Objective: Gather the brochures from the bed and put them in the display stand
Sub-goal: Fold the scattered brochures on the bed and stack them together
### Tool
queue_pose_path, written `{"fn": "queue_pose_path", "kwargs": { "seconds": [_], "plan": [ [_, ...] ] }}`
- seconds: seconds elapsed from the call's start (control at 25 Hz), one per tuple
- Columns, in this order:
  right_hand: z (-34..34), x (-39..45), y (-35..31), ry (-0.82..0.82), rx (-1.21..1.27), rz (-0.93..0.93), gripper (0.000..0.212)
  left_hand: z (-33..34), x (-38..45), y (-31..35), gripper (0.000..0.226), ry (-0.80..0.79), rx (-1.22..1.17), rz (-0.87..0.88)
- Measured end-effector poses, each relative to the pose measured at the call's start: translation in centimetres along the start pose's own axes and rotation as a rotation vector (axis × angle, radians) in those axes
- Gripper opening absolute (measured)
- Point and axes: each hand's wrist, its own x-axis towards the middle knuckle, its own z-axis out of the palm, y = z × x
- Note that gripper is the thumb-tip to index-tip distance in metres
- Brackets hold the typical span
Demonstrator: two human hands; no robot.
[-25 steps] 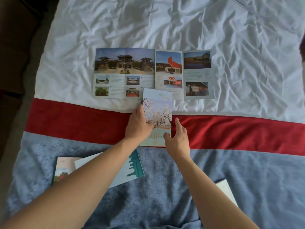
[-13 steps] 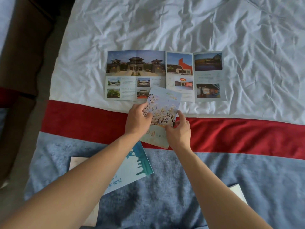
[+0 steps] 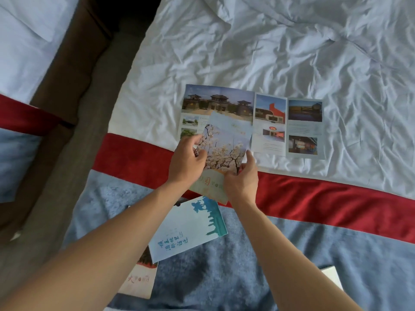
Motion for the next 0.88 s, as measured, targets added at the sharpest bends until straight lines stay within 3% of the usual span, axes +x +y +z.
{"fn": "queue_pose_path", "kwargs": {
  "seconds": [0.2,0.36,0.6,0.72,0.88],
  "plan": [
    [4.9,-5.7,0.7,-0.234,-0.125,-0.046,0.085,-5.2,-4.0,-6.3,0.04,0.026,0.169,-0.128],
    [8.6,-10.6,2.1,-0.393,-0.264,-0.069,0.072,-9.1,-8.8,-11.9,0.024,0.023,0.253,-0.191],
    [12.2,-16.6,5.3,-0.538,-0.453,-0.092,0.085,-12.1,-15.2,-17.3,0.018,0.002,0.331,-0.233],
    [12.9,-18.8,6.9,-0.564,-0.526,-0.077,0.087,-12.2,-17.7,-19.1,0.026,-0.025,0.35,-0.237],
    [13.1,-20.1,8.6,-0.587,-0.548,-0.092,0.084,-11.7,-19.4,-20.5,0.058,-0.066,0.36,-0.204]
  ]
}}
